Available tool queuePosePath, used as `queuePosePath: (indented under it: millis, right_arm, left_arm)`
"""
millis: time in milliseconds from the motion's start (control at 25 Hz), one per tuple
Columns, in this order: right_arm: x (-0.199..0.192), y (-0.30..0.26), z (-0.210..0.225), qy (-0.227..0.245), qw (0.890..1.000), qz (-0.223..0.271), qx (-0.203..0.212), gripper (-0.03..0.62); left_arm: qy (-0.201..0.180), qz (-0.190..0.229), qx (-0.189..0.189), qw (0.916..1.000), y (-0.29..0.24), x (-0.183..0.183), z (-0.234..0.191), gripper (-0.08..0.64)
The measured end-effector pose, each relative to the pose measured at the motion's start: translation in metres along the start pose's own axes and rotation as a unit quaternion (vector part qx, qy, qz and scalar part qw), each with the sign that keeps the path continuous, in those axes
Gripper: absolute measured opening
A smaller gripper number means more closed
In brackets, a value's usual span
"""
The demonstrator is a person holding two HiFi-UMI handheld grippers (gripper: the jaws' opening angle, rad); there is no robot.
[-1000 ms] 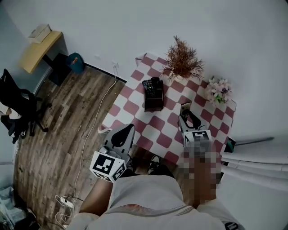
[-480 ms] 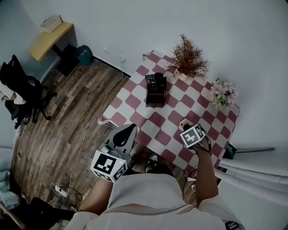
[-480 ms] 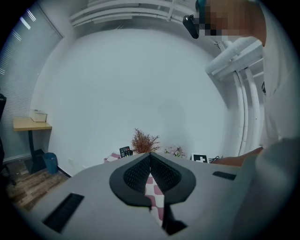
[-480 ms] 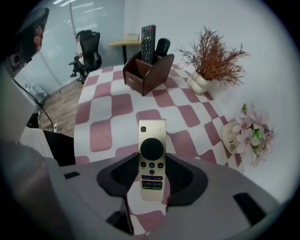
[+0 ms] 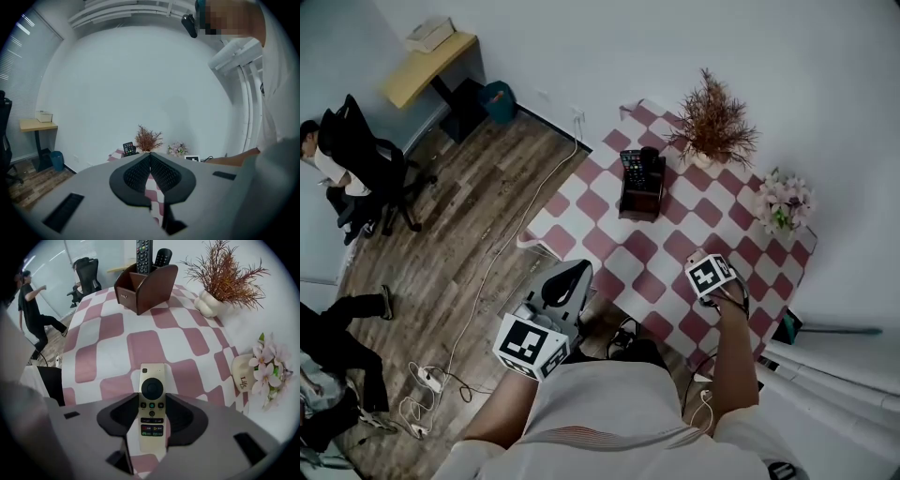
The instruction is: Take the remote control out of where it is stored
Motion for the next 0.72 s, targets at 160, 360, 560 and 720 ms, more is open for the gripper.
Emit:
queuePosePath:
  millis: [160, 360, 560, 720]
  right_arm:
    - [-0.003, 0.005, -0.003, -0.018, 0.999, 0.027, 0.011, 0.194]
    - [0.002, 0.049, -0.003, -0.057, 0.99, 0.126, -0.002, 0.209]
    - [0.025, 0.119, -0.005, -0.108, 0.937, 0.332, 0.026, 0.206]
    - [0.034, 0.174, -0.018, -0.138, 0.866, 0.478, 0.054, 0.154]
  left_arm:
    - [0.005, 0.001, 0.001, 1.0, -0.001, 0.001, -0.001, 0.009]
    - [0.004, 0.01, 0.001, 0.9999, 0.001, 0.01, -0.006, 0.009]
    - [-0.002, 0.025, 0.0, 0.9997, 0.005, 0.021, -0.015, 0.009]
    - [-0.004, 0.036, -0.004, 0.9993, 0.008, 0.029, -0.021, 0.009]
Point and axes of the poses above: the fingertips, and each gripper's own axes: y backward along the fingers, z to its right, x out of its top, the point moved 7 cm from there along y, backward along the fingers, and after that the axes turned 3 degrees about -z, right-handed, at the moved point
